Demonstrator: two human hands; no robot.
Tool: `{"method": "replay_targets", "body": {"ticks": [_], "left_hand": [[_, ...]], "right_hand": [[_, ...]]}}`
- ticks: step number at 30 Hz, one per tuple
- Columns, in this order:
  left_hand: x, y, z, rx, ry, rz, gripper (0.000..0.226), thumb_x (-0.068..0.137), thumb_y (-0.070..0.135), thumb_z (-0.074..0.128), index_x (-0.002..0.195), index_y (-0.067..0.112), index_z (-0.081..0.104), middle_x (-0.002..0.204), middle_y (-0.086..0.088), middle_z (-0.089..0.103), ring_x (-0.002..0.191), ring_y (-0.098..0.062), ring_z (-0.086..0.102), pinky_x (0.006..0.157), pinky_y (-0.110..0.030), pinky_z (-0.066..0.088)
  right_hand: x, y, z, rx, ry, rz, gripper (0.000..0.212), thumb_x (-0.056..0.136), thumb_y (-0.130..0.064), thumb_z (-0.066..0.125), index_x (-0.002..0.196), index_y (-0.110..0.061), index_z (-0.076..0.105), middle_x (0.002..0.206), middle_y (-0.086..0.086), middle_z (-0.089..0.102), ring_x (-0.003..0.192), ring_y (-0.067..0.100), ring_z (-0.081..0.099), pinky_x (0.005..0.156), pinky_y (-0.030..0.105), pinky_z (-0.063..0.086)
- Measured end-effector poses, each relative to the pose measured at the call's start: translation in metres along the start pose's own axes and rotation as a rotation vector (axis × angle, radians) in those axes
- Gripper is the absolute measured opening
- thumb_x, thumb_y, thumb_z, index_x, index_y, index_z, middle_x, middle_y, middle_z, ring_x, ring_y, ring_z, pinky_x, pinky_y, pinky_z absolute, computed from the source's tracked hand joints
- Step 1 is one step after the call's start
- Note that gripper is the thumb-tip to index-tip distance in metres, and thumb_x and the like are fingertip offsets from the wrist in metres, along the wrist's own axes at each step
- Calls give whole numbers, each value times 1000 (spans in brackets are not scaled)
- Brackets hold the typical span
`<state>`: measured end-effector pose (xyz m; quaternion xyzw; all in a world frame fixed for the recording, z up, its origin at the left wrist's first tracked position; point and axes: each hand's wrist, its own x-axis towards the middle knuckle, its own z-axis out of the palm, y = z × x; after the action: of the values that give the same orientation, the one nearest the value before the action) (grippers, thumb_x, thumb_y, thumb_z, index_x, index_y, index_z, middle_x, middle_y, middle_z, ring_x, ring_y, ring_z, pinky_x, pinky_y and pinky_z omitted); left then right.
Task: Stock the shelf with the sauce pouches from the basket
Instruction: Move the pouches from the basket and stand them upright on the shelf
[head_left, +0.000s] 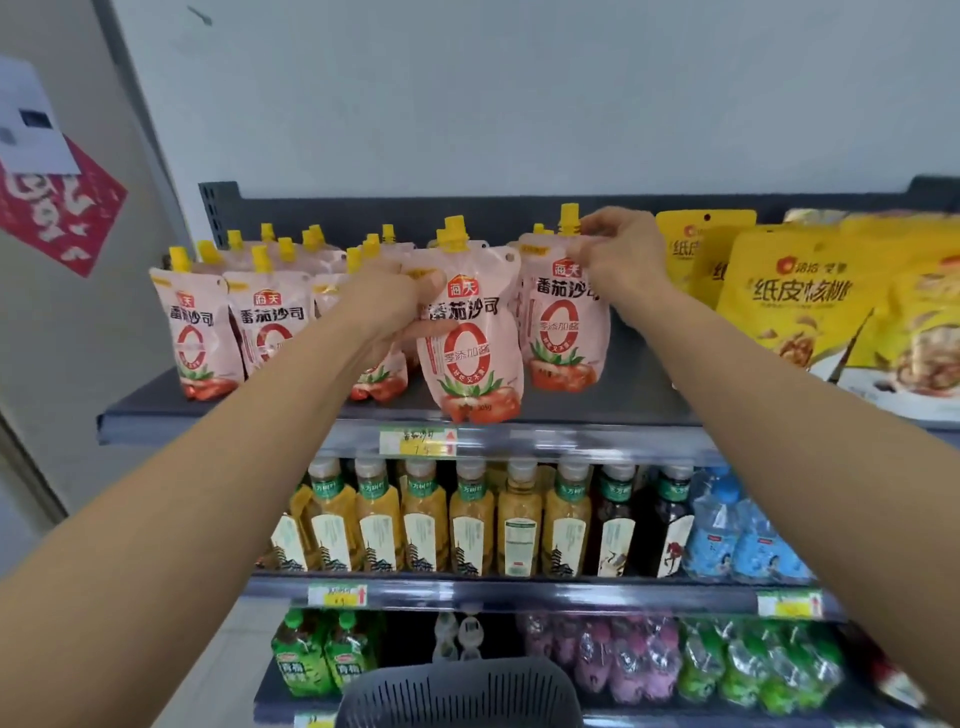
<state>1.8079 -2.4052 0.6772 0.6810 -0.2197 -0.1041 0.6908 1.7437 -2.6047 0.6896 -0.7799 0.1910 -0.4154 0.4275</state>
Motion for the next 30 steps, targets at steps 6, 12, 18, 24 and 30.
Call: {"method": "replay_targets", "body": {"ticks": [6,12,18,24,30], "left_hand": [[23,-8,6,38,17,27,11,93,8,52,89,12,62,89,-1,68,84,-14,66,58,-25,59],[39,-10,11,51,71,7,12,92,9,54,101,9,61,97,-3,67,89,-16,67,62,-26,60],[49,-19,17,91,101,0,15,91,9,55,104,8,61,90,0,68,83,-13,67,63,-28,60],[54,-32,20,111,104,6,10,90,7,56,92,15,61,70,8,56,63,-6,63,59,-27,59],[56,-35,31,101,77,-47,9,91,9,54,94,12,62,99,-5,68,94,-17,66,58,-24,57]], "right_hand": [[32,31,8,-52,-4,11,23,88,-14,63,110,-15,65,106,5,68,90,21,66,79,42,58],[64,57,28,-59,-60,1,20,85,-15,66,105,-16,67,103,3,68,88,17,64,75,33,57],[86,74,48,-2,-209,46,23,87,-8,62,109,-14,66,108,5,67,90,21,67,80,42,58],[94,80,58,96,-275,65,22,89,-6,59,108,-15,66,113,4,65,94,20,66,83,41,58],[95,85,51,76,-272,59,28,86,2,56,106,-15,65,120,6,60,98,19,60,84,37,56]]}}
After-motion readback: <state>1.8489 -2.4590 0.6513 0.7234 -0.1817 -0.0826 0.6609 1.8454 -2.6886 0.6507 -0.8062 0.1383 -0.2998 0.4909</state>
